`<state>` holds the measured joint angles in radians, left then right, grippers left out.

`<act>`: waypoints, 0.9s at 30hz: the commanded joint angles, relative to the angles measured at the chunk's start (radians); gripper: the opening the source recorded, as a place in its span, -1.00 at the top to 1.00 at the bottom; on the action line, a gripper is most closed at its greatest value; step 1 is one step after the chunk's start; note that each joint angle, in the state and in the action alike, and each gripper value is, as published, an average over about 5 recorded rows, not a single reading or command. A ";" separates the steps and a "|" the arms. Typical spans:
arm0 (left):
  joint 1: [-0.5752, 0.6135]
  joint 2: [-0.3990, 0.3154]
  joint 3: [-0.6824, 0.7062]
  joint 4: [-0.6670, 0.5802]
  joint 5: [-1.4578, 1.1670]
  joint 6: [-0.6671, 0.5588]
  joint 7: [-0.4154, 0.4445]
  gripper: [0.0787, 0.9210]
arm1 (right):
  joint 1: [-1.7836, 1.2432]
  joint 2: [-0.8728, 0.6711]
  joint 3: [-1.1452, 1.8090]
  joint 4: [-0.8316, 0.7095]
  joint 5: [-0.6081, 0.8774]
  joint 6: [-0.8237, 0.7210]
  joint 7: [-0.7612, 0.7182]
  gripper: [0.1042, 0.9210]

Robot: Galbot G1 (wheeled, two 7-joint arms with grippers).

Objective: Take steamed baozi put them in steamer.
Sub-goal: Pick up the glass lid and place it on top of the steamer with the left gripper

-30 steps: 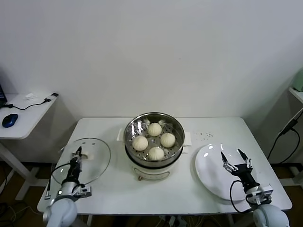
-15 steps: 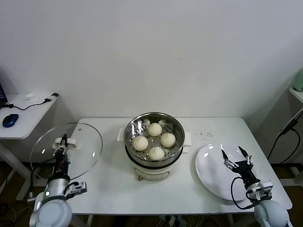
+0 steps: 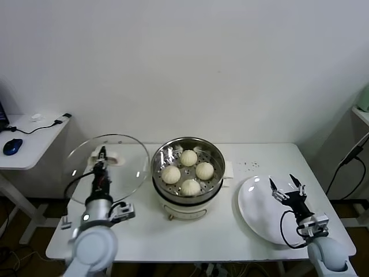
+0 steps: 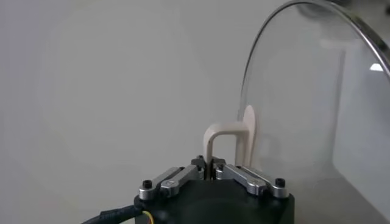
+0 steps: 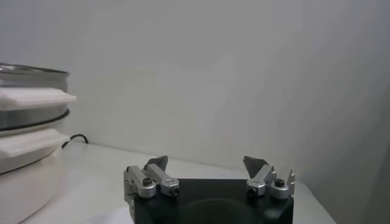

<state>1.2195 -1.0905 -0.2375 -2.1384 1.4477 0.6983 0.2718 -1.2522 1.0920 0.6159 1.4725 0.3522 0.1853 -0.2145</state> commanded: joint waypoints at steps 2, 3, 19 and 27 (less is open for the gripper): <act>-0.301 -0.184 0.350 0.072 0.188 0.087 0.205 0.85 | 0.021 -0.004 0.004 -0.038 -0.012 0.007 0.001 -0.76; -0.310 -0.204 0.361 0.089 0.192 0.087 0.202 0.85 | 0.020 -0.004 0.006 -0.040 -0.013 0.008 0.001 -0.76; -0.353 -0.434 0.440 0.344 0.218 0.087 0.114 0.85 | 0.010 0.003 0.029 -0.048 -0.028 0.018 0.002 -0.76; -0.349 -0.456 0.430 0.419 0.213 0.087 0.088 0.85 | 0.011 0.007 0.029 -0.050 -0.033 0.021 0.002 -0.76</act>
<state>0.9011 -1.4611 0.1537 -1.8502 1.6452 0.7366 0.3788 -1.2450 1.0980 0.6442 1.4261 0.3228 0.2045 -0.2135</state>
